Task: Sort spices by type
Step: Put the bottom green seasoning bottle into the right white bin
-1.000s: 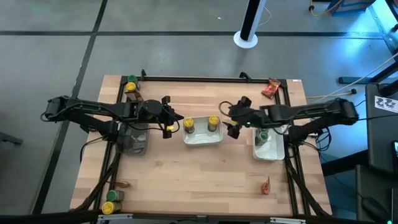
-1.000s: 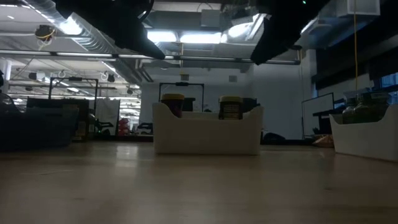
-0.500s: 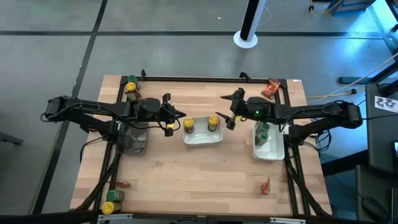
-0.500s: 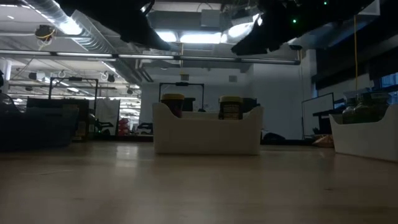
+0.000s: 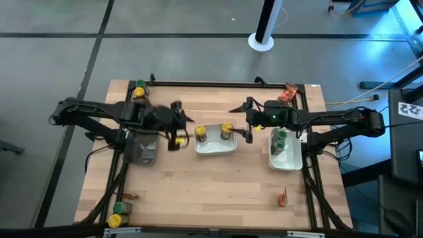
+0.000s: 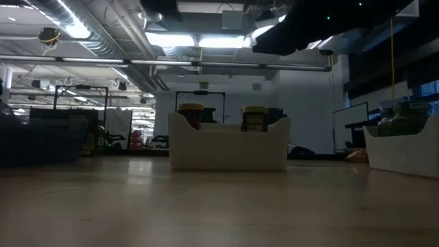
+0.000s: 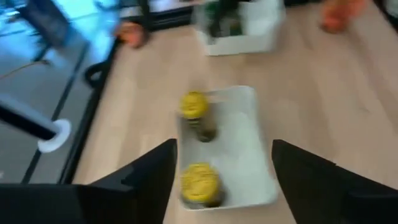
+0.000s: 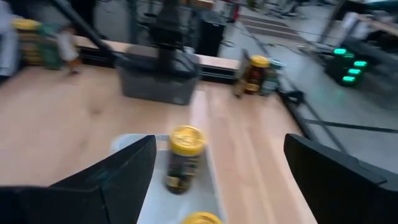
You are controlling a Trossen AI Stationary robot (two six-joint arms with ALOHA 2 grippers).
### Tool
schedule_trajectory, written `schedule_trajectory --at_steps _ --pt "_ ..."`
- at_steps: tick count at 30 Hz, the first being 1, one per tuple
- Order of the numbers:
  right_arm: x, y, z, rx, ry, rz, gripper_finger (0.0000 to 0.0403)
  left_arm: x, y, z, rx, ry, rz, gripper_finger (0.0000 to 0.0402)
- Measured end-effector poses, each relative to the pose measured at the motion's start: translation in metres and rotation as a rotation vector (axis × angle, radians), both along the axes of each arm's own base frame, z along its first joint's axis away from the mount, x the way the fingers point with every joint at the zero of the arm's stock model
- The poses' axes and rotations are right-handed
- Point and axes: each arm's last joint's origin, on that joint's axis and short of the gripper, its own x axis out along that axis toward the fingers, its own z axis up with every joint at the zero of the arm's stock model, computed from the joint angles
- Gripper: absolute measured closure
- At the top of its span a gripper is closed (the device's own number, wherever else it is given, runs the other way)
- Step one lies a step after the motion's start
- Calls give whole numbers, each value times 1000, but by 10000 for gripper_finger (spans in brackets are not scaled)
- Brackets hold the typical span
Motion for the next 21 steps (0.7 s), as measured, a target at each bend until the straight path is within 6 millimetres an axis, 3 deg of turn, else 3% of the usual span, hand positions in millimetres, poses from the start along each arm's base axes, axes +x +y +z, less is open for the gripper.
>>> schedule_trajectory --at_steps 5,9,14,21 --pt "1 2 2 63 -26 50 52 19 -45 6 98 227 -88 137" --pt "2 2 10 184 -52 29 52 21 -70 8 -23 400 35 137" --pt "3 9 12 255 -47 105 52 8 -96 12 -245 542 249 137" --pt "5 33 13 211 -54 214 52 -14 -127 10 -515 619 501 137"
